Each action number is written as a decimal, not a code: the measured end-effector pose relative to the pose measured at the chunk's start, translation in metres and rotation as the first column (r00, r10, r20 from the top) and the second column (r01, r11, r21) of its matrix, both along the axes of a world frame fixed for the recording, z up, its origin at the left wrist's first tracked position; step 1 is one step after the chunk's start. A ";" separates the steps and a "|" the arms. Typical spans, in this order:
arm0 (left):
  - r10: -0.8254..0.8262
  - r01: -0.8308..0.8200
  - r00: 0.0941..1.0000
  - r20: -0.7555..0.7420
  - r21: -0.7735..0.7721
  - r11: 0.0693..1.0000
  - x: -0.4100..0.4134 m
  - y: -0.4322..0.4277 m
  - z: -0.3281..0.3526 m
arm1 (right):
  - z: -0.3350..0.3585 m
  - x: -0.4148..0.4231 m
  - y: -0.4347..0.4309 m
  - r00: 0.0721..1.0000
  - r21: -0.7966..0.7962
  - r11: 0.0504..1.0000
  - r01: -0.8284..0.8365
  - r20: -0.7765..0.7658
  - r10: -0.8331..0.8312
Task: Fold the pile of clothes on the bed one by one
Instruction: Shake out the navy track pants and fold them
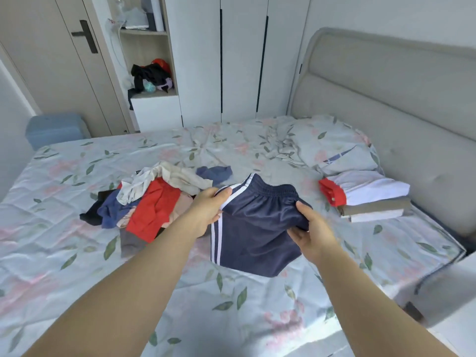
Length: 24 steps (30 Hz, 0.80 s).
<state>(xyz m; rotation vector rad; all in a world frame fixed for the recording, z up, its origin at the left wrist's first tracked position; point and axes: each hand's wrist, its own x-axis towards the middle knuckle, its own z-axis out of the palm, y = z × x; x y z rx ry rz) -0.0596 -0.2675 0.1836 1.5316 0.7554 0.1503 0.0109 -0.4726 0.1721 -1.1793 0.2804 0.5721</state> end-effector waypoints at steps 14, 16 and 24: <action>0.085 -0.096 0.973 -0.217 -0.042 0.994 0.011 0.002 -0.113 | -0.097 0.026 0.004 0.942 -0.251 0.959 -0.132 -0.332 0.043; 0.123 -0.129 0.969 -0.214 -0.012 0.992 0.037 0.008 -0.111 | -0.102 0.053 0.013 0.952 -0.293 0.946 -0.141 -0.303 0.048; 0.111 -0.112 0.990 -0.091 -0.012 0.994 0.152 0.046 -0.133 | -0.138 0.170 0.063 0.977 -0.275 0.938 -0.211 -0.033 0.210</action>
